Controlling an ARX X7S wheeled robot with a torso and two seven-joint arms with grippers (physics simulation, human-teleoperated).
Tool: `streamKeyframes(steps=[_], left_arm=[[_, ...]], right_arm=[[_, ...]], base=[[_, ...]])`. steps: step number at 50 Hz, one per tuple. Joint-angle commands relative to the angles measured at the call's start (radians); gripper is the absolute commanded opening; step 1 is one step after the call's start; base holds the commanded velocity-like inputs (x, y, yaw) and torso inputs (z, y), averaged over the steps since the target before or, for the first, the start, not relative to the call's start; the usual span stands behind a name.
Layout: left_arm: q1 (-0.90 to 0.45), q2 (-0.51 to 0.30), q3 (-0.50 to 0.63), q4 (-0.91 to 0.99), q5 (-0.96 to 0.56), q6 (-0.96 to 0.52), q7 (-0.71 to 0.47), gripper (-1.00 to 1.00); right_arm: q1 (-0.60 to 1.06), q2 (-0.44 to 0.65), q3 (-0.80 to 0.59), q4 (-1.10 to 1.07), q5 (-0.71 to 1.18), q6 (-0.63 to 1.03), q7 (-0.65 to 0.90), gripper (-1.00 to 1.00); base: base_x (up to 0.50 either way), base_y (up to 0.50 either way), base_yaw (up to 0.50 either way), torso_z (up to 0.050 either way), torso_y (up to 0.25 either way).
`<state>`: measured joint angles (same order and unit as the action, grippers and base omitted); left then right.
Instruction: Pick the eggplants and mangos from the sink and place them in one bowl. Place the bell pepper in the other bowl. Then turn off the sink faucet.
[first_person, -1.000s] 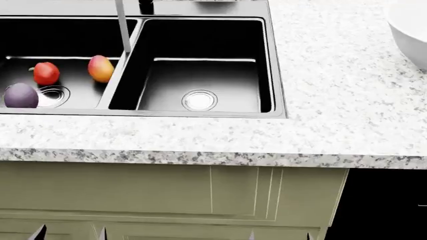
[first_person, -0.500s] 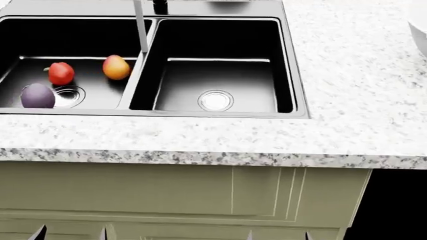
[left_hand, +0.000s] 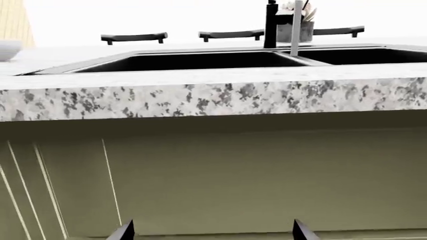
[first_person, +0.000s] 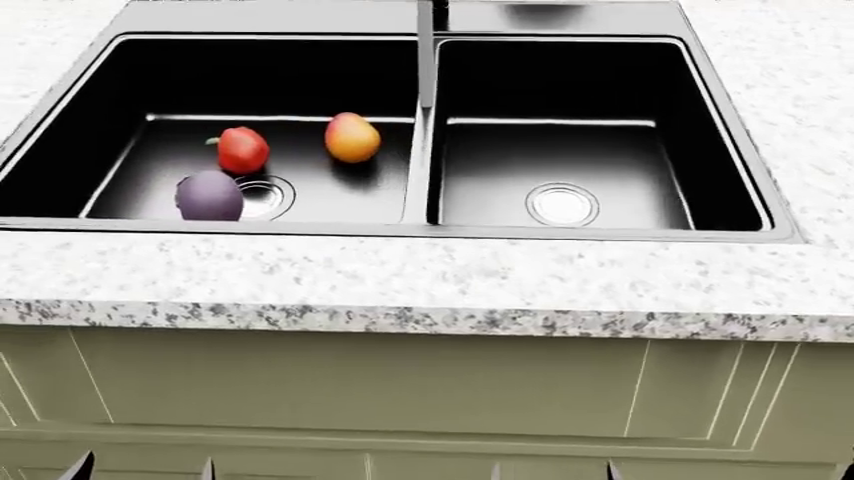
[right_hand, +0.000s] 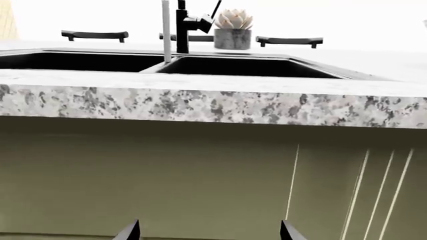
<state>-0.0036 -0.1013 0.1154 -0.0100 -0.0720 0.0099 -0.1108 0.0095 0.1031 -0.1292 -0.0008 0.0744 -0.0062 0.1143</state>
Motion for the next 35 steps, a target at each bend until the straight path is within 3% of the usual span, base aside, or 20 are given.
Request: streamKeyframes(steps=[1,15,31,35], left_arm=[[-0.003,-0.012,0.016,-0.005,-0.008,0.002,-0.013,1.00],[-0.006,-0.020,0.037,-0.006,-0.009,0.003,-0.028,1.00],[-0.006,-0.034,0.052,-0.006,-0.017,0.008,-0.041,1.00],[-0.002,-0.041,0.059,-0.002,-0.015,0.018,-0.041,1.00]], right_arm=[[0.003,0.014,-0.018,0.002,0.004,-0.010,0.011,1.00],[0.008,0.027,-0.035,0.001,0.003,0.000,0.028,1.00],[0.009,0.033,-0.039,0.004,0.028,-0.002,0.041,1.00],[0.006,0.032,-0.035,0.007,0.041,-0.010,0.046,1.00]], base=[[0.16,0.25,0.00,0.000,0.000],[0.24,0.26,0.00,0.000,0.000],[0.02,0.45,0.00,0.000,0.000],[0.00,0.10,0.00,0.000,0.000]])
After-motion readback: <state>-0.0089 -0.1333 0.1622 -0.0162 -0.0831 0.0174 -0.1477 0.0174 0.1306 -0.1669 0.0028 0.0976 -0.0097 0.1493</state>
